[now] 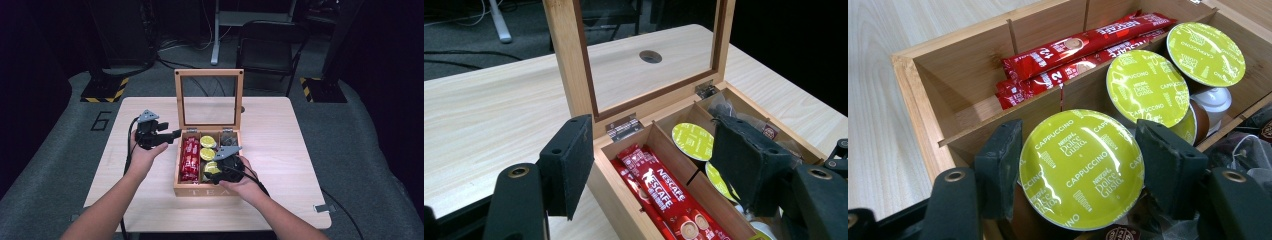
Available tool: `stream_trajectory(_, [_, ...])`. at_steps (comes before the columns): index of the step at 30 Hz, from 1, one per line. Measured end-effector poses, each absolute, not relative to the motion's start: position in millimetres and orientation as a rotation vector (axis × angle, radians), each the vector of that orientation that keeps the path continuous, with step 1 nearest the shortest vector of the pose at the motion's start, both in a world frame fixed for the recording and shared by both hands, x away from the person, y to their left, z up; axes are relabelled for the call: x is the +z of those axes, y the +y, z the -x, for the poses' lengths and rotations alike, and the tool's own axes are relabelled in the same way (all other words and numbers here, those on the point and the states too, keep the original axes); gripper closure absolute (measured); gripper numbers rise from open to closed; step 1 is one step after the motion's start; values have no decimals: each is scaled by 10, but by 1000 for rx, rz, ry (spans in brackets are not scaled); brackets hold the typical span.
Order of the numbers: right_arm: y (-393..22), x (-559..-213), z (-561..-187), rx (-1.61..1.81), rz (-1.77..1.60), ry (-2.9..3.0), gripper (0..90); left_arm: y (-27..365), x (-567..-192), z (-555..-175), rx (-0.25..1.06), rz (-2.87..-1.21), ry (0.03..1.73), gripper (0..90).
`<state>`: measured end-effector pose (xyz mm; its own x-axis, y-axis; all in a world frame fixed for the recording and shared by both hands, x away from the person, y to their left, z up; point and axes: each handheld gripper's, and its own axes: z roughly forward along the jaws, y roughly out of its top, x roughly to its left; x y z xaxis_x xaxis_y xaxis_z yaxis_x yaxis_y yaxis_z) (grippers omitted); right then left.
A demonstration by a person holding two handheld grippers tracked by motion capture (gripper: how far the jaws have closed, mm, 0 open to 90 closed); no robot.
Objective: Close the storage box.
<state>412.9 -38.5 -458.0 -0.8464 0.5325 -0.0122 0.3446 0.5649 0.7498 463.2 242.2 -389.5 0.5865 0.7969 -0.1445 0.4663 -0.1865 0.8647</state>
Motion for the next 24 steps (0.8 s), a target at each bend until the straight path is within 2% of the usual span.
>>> stream_trajectory(24, [-452,-4369,-4107,1215,-723,2525,366,2433,-3891,-4624,422,-1825,1033,332])
